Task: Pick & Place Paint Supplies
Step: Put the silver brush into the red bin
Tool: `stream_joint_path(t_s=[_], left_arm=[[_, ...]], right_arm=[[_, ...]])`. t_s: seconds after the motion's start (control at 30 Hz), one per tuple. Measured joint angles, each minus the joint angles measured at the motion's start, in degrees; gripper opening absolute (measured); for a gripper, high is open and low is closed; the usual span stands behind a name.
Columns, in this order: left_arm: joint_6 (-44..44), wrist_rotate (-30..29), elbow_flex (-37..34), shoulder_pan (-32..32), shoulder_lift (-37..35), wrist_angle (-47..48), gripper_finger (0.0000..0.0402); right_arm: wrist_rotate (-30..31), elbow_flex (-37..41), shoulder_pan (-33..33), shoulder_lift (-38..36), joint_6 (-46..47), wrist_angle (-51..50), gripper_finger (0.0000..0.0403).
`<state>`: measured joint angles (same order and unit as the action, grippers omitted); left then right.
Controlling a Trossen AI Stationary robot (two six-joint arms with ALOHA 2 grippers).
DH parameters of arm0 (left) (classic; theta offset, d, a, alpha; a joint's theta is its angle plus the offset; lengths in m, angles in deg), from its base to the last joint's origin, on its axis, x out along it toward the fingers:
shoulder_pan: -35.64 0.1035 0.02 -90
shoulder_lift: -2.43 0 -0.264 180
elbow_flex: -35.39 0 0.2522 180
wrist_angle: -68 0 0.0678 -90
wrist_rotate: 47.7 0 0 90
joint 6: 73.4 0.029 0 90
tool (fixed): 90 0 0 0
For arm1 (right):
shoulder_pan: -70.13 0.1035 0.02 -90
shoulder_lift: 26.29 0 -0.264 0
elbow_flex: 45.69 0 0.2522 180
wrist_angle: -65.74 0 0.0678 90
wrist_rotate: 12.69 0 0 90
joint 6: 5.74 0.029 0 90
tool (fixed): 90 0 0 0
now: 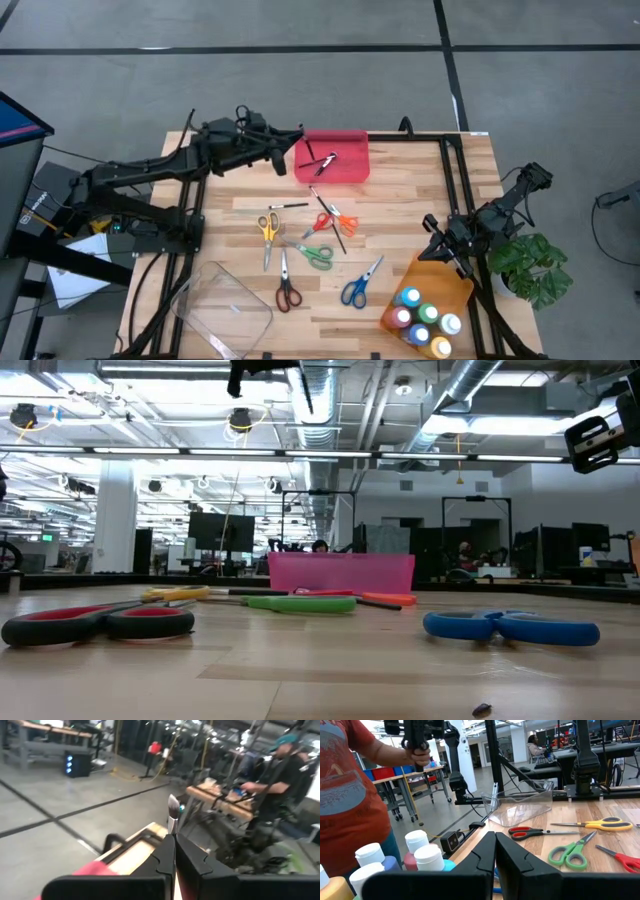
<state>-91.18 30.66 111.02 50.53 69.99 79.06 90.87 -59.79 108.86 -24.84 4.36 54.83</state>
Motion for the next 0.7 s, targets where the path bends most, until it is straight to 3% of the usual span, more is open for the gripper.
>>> stream_joint_path(t_s=[0.47,0.7], left_arm=[[4.3,-0.9,0.0,6.4,10.6,-0.1,0.0],[3.9,-0.6,0.0,5.9,11.4,-0.4,0.0]], right_arm=[[0.0,0.0,0.0,0.0,0.0,0.0,0.0009],[0.0,0.0,0.0,0.0,0.0,0.0,0.0009]])
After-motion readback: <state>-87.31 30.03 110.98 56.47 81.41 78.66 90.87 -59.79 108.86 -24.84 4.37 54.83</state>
